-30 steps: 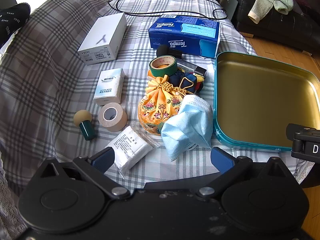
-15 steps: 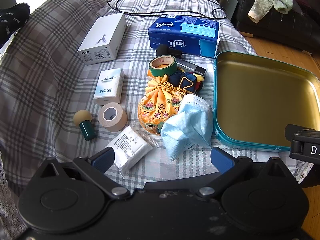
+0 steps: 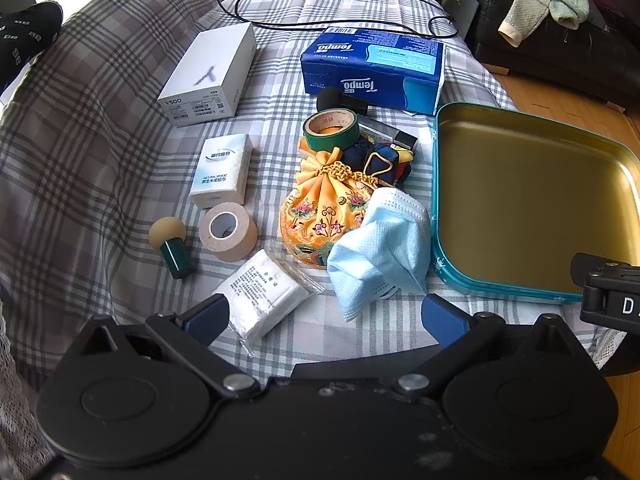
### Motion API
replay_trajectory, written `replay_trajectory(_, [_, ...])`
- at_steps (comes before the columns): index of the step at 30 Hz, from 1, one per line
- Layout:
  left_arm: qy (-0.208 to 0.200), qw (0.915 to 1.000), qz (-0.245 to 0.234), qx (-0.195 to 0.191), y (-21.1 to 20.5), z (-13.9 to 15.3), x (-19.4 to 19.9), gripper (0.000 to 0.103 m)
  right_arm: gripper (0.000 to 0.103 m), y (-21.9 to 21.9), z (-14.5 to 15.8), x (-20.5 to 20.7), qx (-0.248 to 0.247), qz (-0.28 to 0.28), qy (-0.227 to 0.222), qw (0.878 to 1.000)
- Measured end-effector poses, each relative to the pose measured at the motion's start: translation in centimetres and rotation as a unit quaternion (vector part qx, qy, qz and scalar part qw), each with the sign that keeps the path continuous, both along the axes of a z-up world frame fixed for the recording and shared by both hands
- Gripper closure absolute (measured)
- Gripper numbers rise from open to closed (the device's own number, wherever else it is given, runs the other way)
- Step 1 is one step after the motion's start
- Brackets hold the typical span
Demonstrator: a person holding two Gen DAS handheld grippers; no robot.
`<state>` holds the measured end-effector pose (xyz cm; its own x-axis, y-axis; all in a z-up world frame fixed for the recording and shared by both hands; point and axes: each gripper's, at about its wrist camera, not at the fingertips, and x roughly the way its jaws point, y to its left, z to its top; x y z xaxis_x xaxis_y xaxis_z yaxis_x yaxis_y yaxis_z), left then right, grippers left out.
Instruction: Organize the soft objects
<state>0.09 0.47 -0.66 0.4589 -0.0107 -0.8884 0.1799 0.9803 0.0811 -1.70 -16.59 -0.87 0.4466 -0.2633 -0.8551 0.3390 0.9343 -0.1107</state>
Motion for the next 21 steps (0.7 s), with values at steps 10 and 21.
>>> replay_trajectory(10, [0.005,1.0,0.003,-0.001,0.3,-0.1,0.2,0.0,0.006,0.2,-0.2,0.0,-0.001,0.005,0.009,1.0])
replay_trajectory(21, [0.003,0.9999,0.014,-0.007,1.2,0.1,0.4,0.0,0.017,0.3,-0.3,0.2,0.003,0.013,0.016,1.0])
